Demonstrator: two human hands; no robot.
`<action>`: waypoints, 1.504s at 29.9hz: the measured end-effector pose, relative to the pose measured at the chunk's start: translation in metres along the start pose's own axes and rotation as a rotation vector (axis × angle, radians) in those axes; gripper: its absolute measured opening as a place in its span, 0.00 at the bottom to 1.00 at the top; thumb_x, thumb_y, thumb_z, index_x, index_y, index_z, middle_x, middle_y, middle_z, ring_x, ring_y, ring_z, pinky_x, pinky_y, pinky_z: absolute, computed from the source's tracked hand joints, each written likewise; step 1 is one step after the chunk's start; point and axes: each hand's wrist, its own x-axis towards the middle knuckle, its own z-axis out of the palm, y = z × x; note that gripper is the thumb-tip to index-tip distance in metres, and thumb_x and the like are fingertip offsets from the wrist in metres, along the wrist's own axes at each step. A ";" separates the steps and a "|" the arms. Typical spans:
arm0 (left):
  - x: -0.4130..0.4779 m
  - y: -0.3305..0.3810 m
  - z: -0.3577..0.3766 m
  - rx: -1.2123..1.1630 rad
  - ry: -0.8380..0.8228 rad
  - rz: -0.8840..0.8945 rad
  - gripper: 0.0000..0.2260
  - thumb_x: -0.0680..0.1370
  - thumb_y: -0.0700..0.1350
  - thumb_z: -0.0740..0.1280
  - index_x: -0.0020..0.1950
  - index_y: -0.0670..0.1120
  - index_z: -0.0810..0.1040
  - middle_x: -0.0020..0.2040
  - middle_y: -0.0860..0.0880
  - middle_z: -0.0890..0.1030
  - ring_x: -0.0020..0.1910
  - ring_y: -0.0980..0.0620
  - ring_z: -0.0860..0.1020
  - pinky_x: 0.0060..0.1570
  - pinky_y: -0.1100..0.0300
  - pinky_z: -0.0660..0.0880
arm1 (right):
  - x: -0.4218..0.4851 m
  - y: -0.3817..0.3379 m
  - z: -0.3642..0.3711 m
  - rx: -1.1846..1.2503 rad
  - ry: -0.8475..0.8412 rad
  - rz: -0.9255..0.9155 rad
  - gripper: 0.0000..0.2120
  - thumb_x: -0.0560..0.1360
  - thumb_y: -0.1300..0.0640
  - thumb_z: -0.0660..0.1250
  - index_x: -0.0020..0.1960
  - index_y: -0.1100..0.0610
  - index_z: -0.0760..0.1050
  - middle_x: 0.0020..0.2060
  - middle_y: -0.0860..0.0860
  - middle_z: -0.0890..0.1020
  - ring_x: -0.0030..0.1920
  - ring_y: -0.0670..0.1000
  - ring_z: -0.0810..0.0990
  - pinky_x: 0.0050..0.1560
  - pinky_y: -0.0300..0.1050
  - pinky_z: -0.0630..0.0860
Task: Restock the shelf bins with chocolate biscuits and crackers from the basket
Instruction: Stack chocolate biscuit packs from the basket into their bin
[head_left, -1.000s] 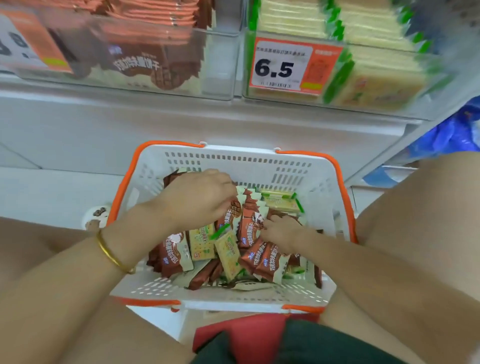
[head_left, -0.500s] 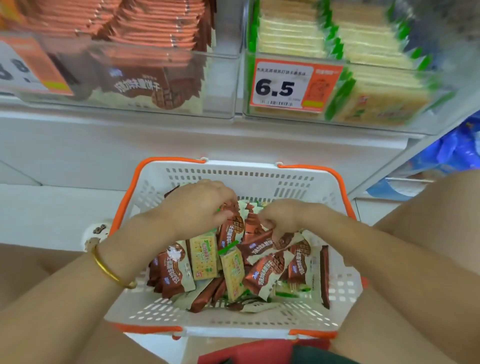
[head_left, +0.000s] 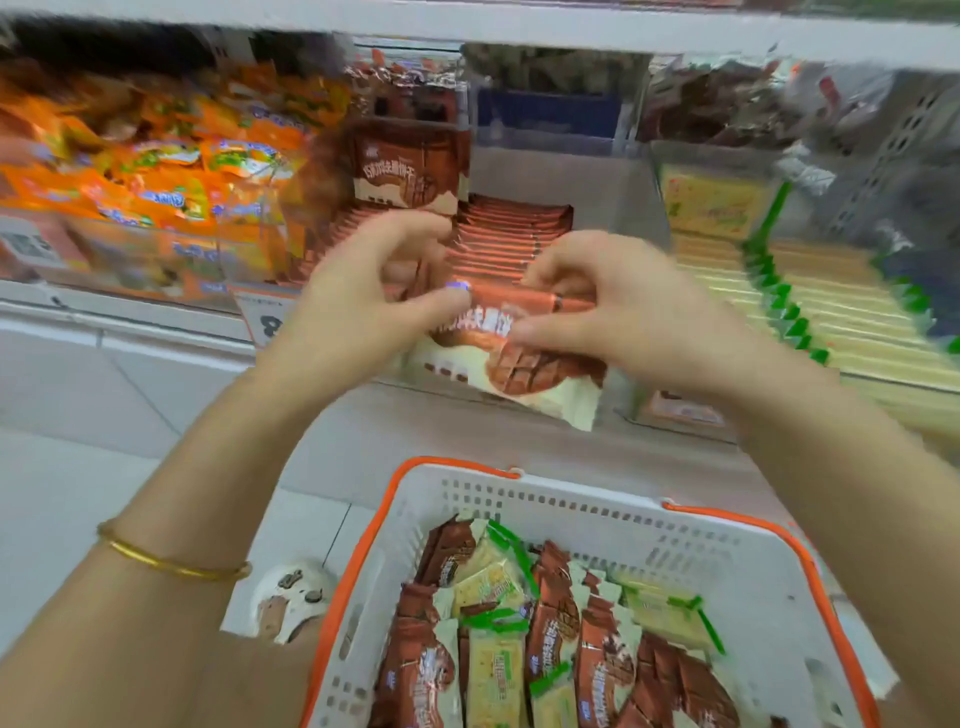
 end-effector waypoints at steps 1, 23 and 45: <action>0.009 -0.002 -0.008 0.008 0.120 0.021 0.17 0.72 0.47 0.71 0.60 0.51 0.75 0.50 0.57 0.77 0.47 0.60 0.76 0.50 0.66 0.73 | 0.018 -0.009 -0.007 0.014 0.055 -0.011 0.11 0.69 0.54 0.75 0.48 0.54 0.75 0.41 0.46 0.79 0.39 0.44 0.77 0.39 0.39 0.74; 0.038 -0.056 -0.023 0.721 -0.014 -0.139 0.16 0.78 0.53 0.59 0.64 0.52 0.73 0.61 0.51 0.74 0.63 0.47 0.68 0.58 0.52 0.65 | 0.263 0.024 0.066 -0.748 0.355 -0.078 0.21 0.75 0.52 0.68 0.66 0.55 0.67 0.70 0.59 0.63 0.68 0.62 0.64 0.55 0.53 0.73; -0.079 -0.013 0.059 0.599 -0.166 0.299 0.11 0.73 0.45 0.57 0.44 0.43 0.78 0.37 0.46 0.77 0.38 0.42 0.75 0.34 0.51 0.71 | -0.040 0.016 0.054 -0.143 0.265 -0.059 0.07 0.71 0.58 0.67 0.44 0.48 0.72 0.39 0.46 0.74 0.38 0.44 0.71 0.43 0.48 0.72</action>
